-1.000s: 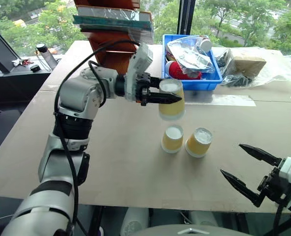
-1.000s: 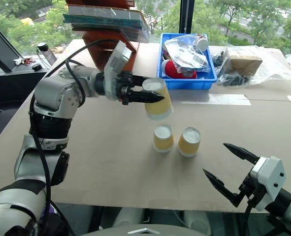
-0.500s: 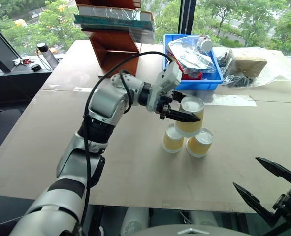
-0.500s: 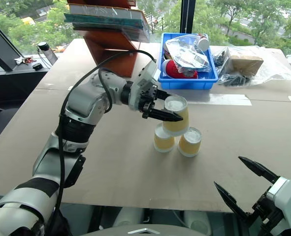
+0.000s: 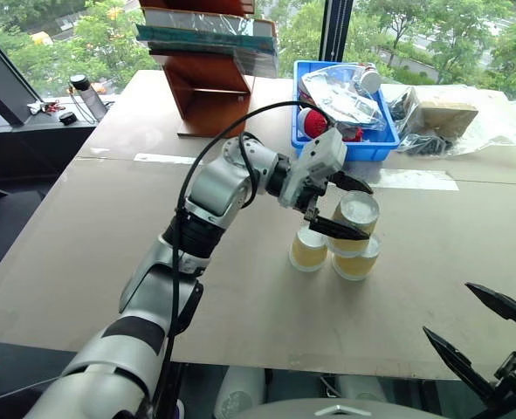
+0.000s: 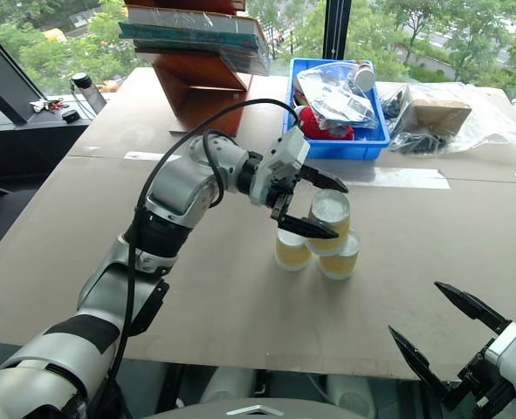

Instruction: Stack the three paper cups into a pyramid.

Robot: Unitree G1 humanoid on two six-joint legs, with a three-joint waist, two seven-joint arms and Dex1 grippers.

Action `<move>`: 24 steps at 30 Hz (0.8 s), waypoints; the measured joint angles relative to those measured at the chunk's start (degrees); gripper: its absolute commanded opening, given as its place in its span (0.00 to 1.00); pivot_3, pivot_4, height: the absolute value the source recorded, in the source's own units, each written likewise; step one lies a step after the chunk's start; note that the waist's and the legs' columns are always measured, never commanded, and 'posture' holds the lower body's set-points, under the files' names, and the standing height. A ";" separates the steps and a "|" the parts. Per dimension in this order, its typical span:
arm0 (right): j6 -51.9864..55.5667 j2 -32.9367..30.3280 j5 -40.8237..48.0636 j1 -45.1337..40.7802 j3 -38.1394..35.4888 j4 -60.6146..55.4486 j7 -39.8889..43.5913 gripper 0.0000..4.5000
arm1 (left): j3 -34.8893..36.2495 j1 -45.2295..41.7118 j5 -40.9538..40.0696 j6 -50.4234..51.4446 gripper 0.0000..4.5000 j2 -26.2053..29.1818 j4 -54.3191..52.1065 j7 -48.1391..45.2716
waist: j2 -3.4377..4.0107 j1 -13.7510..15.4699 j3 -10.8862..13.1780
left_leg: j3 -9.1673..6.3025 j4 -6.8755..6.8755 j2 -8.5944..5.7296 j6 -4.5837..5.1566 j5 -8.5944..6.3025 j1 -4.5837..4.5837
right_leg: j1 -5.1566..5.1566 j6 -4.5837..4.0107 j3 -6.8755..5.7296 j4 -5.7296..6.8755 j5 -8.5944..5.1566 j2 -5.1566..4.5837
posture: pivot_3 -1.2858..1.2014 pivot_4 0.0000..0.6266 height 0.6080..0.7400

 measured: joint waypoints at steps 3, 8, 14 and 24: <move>0.00 -0.02 0.00 0.00 0.00 -0.07 -0.07 1.00 | 0.07 0.00 0.38 -0.43 0.99 0.88 0.00 -0.24 | 0.00 -0.03 0.00 | 0.00 0.00 0.00 0.00 0.00 0.00 | 0.00 0.00 0.00 0.00 0.00 0.00 | 0.52 0.24 1.00; 0.05 -0.81 -0.03 -0.64 0.06 0.05 -0.03 1.00 | 5.41 1.19 -2.40 2.09 0.99 7.22 -1.24 -2.08 | 0.04 -0.25 0.01 | 0.00 -0.01 0.07 0.00 0.00 0.02 | -0.02 -0.01 0.00 0.02 0.00 0.02 | 0.52 0.24 1.00; 0.42 -3.42 0.95 -3.80 -0.17 3.20 0.87 1.00 | 14.19 12.89 -6.16 5.45 0.99 15.95 -6.86 -0.43 | 0.05 -0.07 0.02 | -0.01 -0.01 0.12 0.00 0.00 0.02 | -0.01 -0.01 -0.01 0.01 0.00 -0.05 | 0.52 0.24 1.00; 1.47 -8.08 7.01 -4.88 -7.52 13.28 7.15 1.00 | 27.92 47.78 -7.92 6.56 0.99 20.83 -20.92 12.78 | 0.06 0.31 0.01 | -0.18 -0.09 0.11 0.00 -0.01 0.01 | 0.02 -0.18 0.01 -0.01 -0.09 -0.53 | 0.52 0.24 1.00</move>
